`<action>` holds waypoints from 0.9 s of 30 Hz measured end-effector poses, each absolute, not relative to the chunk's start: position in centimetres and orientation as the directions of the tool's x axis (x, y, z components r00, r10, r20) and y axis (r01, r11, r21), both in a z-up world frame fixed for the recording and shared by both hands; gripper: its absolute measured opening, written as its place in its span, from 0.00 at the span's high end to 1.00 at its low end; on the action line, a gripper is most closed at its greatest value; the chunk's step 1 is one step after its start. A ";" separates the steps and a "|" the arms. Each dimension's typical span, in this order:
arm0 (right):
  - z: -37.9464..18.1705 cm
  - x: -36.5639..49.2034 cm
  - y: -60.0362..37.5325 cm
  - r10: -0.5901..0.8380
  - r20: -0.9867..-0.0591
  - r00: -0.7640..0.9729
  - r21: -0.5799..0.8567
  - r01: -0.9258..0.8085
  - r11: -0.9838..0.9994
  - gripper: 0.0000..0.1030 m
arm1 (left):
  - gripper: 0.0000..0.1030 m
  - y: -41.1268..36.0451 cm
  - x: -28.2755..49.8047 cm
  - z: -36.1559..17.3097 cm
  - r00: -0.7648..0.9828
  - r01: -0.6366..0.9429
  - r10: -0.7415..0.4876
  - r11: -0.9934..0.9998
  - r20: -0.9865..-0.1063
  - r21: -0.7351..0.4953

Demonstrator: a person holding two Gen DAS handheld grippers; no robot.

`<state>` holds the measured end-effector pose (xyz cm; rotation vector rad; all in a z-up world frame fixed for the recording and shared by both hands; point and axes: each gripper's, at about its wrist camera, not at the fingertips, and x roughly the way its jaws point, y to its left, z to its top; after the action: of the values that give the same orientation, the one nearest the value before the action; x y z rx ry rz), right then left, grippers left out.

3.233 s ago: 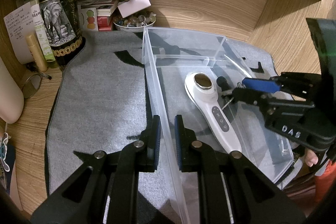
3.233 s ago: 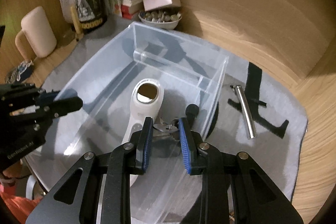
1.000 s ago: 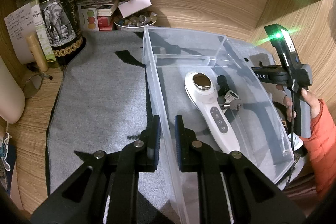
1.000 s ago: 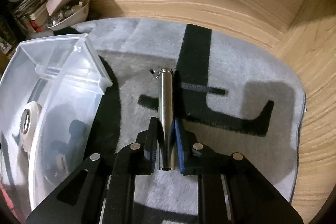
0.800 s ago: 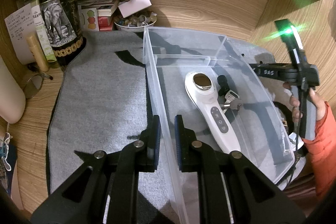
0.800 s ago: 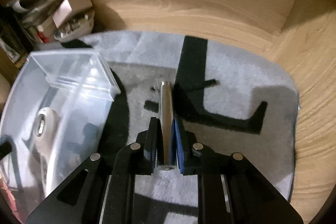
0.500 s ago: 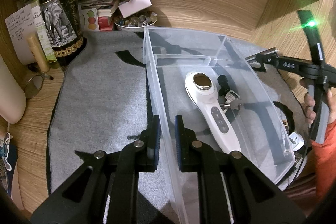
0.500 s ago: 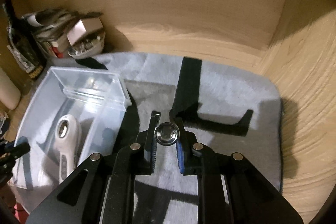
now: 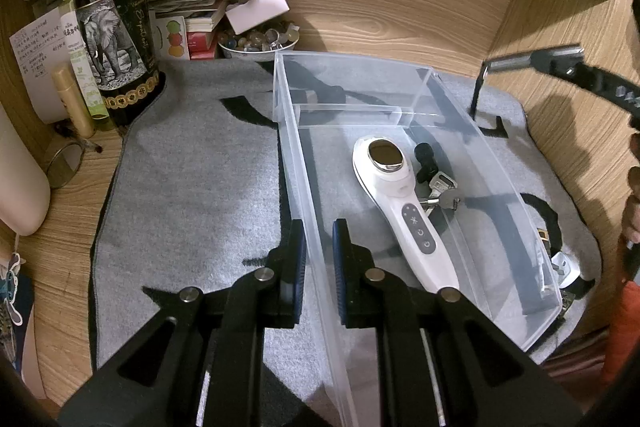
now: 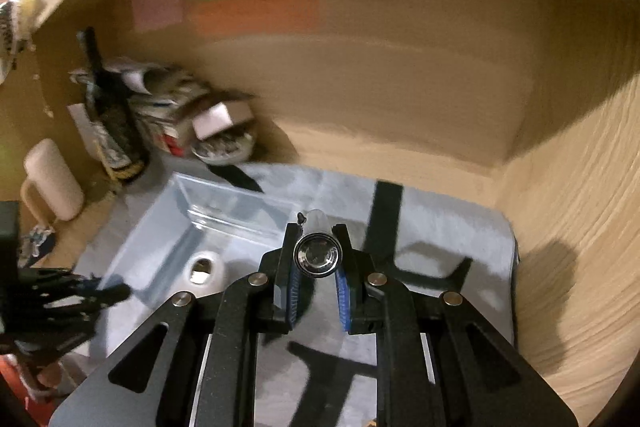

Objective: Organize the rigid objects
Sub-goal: 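Carry the silver cylinder into the clear box and open the right tool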

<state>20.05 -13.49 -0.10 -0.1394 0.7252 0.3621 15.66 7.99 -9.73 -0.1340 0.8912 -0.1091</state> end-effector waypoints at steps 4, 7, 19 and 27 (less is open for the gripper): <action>1.2 18.7 -12.3 0.309 -0.635 0.708 -0.013 -0.409 0.912 0.86 | 0.88 8.0 15.6 -9.7 0.624 0.039 -0.148 0.987 -0.767 -0.159; 1.8 18.0 -11.4 0.333 -0.616 0.713 -0.016 -0.435 0.900 0.86 | 0.88 8.0 15.7 -9.7 0.624 0.039 -0.150 0.986 -0.767 -0.161; -2.1 18.6 -8.0 0.329 -0.697 0.637 -0.042 -0.494 0.868 0.86 | 0.88 7.9 15.7 -9.7 0.624 0.040 -0.150 0.986 -0.767 -0.160; -5.7 19.3 -6.8 0.285 -0.769 0.572 -0.061 -0.510 0.858 0.86 | 0.88 8.0 15.6 -9.7 0.624 0.040 -0.153 0.986 -0.767 -0.164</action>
<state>19.30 -6.78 -5.68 -0.2906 0.8412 0.4735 15.63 7.98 -9.68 -0.1361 0.8911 -0.1110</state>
